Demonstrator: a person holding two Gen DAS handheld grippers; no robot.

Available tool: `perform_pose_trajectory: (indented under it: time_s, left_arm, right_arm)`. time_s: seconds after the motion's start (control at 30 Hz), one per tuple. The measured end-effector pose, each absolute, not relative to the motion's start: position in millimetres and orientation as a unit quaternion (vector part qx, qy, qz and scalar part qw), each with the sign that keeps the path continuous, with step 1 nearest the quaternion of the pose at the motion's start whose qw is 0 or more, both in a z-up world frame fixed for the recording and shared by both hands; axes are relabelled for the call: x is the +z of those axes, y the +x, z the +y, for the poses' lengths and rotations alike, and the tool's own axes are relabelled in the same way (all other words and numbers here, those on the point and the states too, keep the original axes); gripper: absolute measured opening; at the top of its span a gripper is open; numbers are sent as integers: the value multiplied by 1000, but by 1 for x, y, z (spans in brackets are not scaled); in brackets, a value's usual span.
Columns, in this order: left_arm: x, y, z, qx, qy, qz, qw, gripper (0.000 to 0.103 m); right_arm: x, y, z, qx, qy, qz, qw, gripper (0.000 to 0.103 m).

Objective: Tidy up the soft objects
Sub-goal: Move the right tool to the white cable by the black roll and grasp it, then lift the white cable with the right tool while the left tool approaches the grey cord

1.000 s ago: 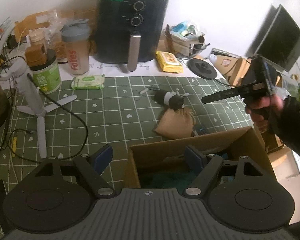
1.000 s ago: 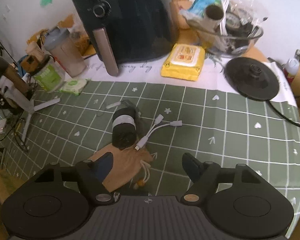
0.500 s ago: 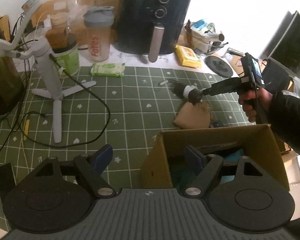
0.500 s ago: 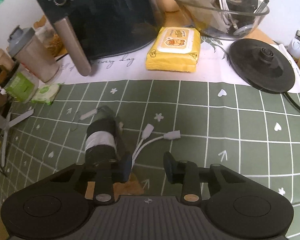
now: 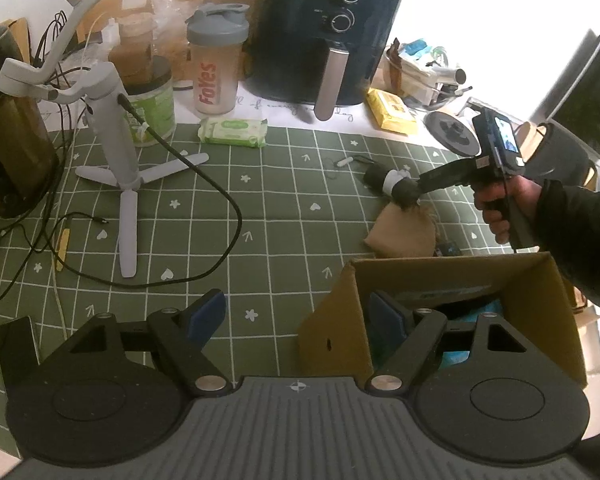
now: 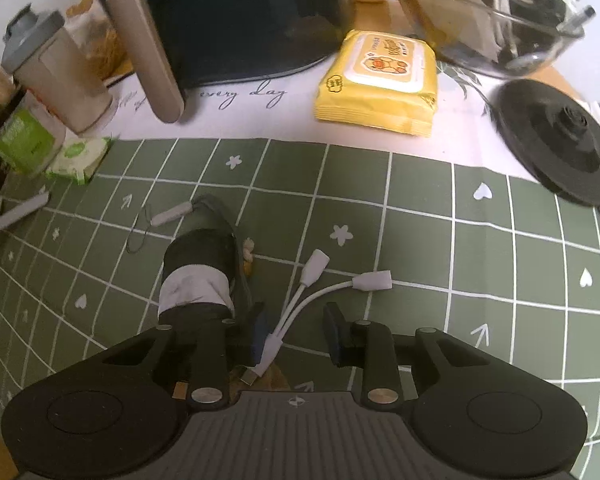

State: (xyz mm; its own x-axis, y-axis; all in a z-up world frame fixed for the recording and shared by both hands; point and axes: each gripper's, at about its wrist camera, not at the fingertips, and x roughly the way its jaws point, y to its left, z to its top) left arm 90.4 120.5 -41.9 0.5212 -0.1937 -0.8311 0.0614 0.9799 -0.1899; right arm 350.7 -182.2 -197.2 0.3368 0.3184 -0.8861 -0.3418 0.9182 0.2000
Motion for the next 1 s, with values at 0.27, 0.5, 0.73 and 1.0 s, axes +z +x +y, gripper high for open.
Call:
perform_pose_trajectory:
  time_s: [0.27, 0.5, 0.73, 1.0]
  left_arm:
    - [-40, 95, 117, -81, -67, 480, 871, 79]
    - [-33, 95, 115, -83, -63, 469, 877, 79]
    - [-26, 99, 111, -92, -57, 457, 883, 79]
    - [-17, 112, 98, -118, -39, 442, 888, 79]
  right_arm:
    - [-198, 341, -179, 204, -35, 543, 814, 7]
    - [-185, 336, -190, 213, -36, 529, 821, 6]
    - [-163, 322, -202, 230, -41, 512, 827, 6]
    - [-134, 296, -220, 238, -36, 486, 840, 6]
